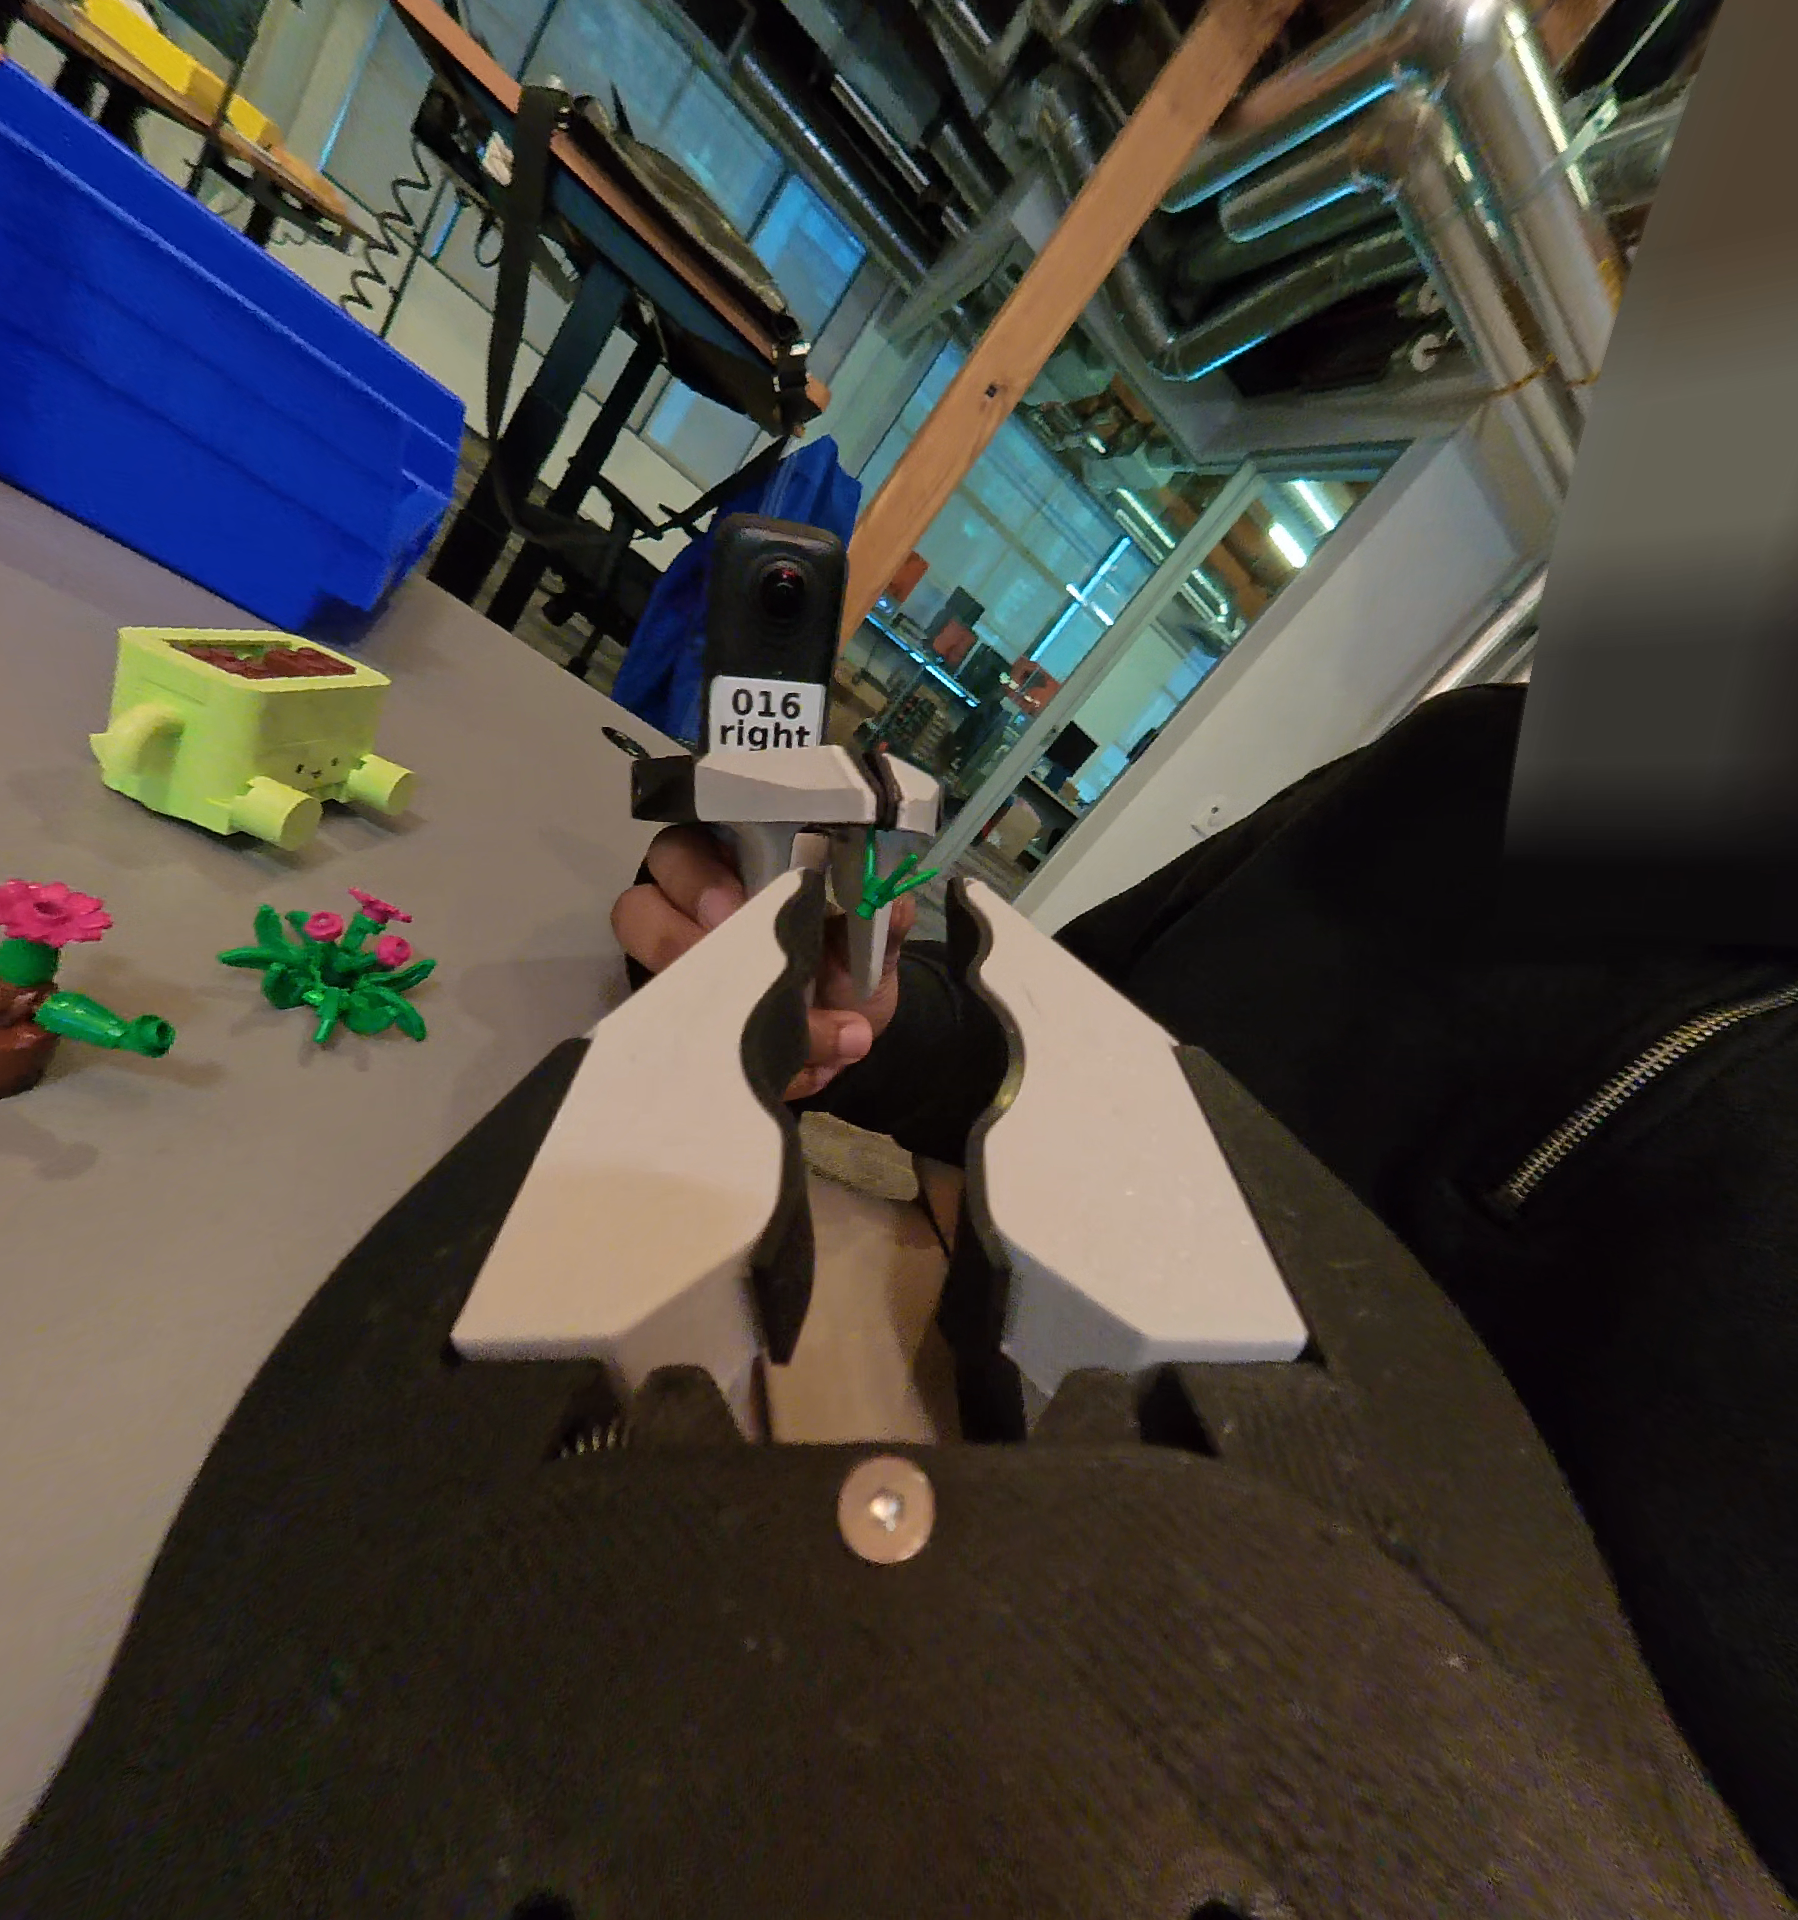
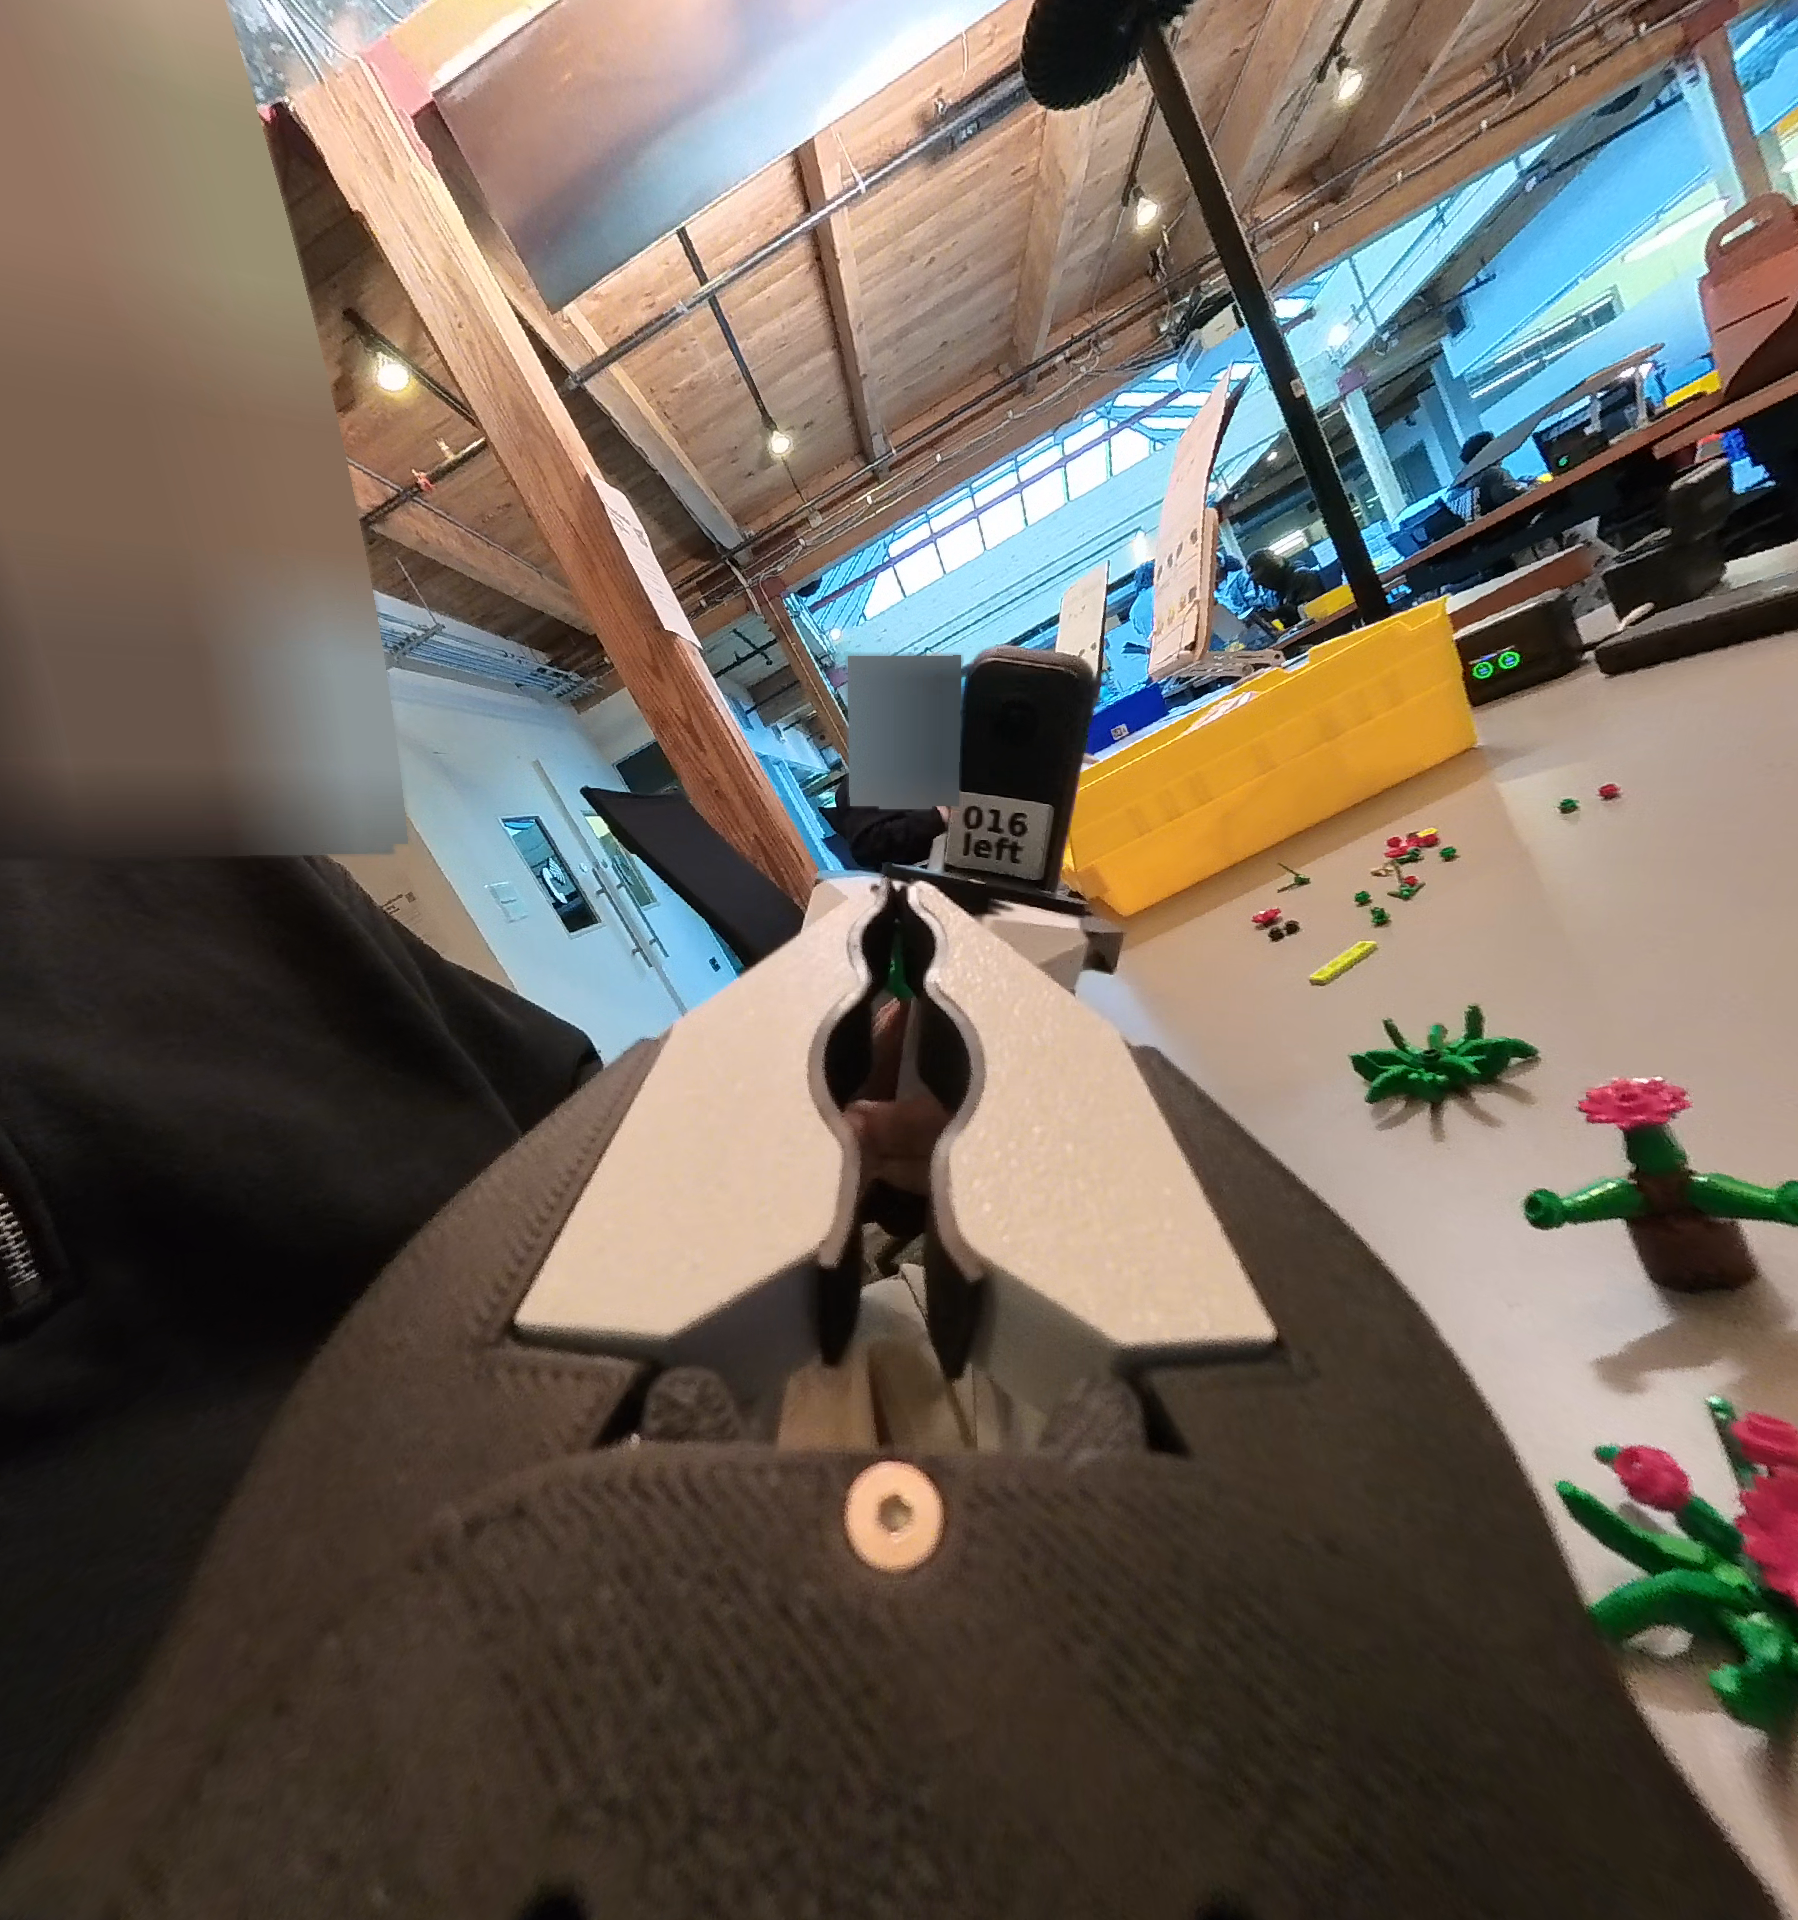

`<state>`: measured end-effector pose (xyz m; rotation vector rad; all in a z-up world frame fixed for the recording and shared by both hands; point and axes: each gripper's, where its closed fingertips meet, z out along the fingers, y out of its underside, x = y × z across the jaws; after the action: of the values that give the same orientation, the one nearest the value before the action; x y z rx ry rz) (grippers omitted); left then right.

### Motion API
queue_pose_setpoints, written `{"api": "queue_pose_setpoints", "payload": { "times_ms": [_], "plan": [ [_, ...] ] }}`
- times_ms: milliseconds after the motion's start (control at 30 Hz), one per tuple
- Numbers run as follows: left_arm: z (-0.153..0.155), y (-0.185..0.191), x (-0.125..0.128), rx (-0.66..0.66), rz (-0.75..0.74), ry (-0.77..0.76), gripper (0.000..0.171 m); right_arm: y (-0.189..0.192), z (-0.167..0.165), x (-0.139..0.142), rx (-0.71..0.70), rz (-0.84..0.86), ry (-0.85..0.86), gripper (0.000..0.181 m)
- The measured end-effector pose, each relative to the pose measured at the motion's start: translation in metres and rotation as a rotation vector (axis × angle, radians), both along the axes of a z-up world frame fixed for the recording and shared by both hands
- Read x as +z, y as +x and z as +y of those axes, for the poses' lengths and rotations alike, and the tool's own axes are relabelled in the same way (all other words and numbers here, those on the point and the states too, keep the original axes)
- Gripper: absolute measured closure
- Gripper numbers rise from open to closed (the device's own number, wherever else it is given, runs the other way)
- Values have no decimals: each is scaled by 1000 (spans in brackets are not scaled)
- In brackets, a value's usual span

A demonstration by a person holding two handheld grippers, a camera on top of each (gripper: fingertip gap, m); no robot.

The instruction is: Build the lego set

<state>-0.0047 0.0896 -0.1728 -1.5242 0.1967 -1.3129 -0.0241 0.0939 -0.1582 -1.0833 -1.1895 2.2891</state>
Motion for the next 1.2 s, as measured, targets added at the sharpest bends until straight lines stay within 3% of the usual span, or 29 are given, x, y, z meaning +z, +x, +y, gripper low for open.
{"api": "queue_pose_setpoints", "payload": {
  "times_ms": [367,633,733,1200],
  "plan": [
    [-1,1,-1,-34,-34,-14,167,-2,0,-2,-19,-11,14,181],
    [-1,-3,1,-25,-51,-7,168,-2,1,-2,-24,-13,11,181],
    [-2,-4,3,-29,-70,-2,160,-2,1,-2,-26,-14,11,181],
    [-1,-11,3,-17,-79,-1,168,-3,3,-3,-21,-11,13,181]
  ]
}}
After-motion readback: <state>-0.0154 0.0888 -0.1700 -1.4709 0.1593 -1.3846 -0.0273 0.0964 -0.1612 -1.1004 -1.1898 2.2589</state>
